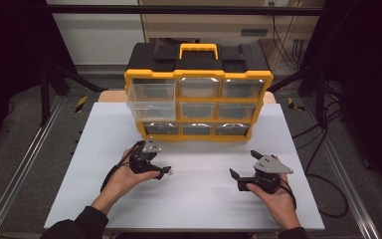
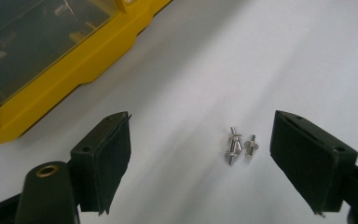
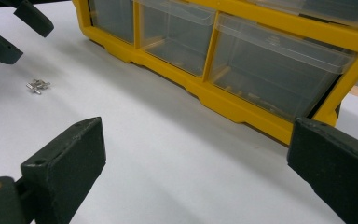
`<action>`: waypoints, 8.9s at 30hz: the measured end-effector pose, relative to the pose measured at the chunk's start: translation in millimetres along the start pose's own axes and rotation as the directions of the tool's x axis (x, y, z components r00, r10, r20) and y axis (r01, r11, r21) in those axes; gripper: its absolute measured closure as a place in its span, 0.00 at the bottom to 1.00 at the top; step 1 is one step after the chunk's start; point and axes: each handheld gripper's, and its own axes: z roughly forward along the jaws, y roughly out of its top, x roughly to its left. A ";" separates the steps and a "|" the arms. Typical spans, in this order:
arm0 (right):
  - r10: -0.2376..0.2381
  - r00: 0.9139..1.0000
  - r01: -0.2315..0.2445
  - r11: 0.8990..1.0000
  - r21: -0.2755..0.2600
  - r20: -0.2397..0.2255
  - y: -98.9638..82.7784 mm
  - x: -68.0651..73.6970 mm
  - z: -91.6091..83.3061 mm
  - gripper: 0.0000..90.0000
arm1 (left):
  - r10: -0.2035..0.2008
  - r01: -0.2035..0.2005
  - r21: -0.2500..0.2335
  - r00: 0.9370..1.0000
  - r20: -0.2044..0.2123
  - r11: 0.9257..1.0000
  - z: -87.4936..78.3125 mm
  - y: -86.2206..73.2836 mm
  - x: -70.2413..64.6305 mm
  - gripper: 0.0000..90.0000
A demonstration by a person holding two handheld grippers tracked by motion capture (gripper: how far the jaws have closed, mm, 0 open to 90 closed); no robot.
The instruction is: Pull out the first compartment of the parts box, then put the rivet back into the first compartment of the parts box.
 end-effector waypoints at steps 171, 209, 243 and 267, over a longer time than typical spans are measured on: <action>-0.002 1.000 0.002 1.000 0.001 -0.004 -0.2 -1.7 -0.5 0.05 | 0.028 -0.027 0.032 0.999 -0.046 0.999 -31.1 23.9 -23.2 0.89; -0.004 1.000 0.004 1.000 0.003 -0.005 -0.4 -2.0 -0.3 0.05 | 0.125 -0.127 -0.123 0.992 -0.029 0.984 -82.8 88.8 -55.8 0.89; -0.004 1.000 0.004 1.000 0.005 -0.006 -0.3 -1.5 -0.1 0.05 | 0.128 -0.126 -0.226 0.992 -0.010 0.966 -116.8 122.3 -59.3 0.89; -0.004 1.000 0.004 1.000 0.008 -0.007 -0.6 -1.2 0.4 0.05 | 0.117 -0.110 -0.282 0.993 0.009 0.953 -134.9 139.5 -57.7 0.89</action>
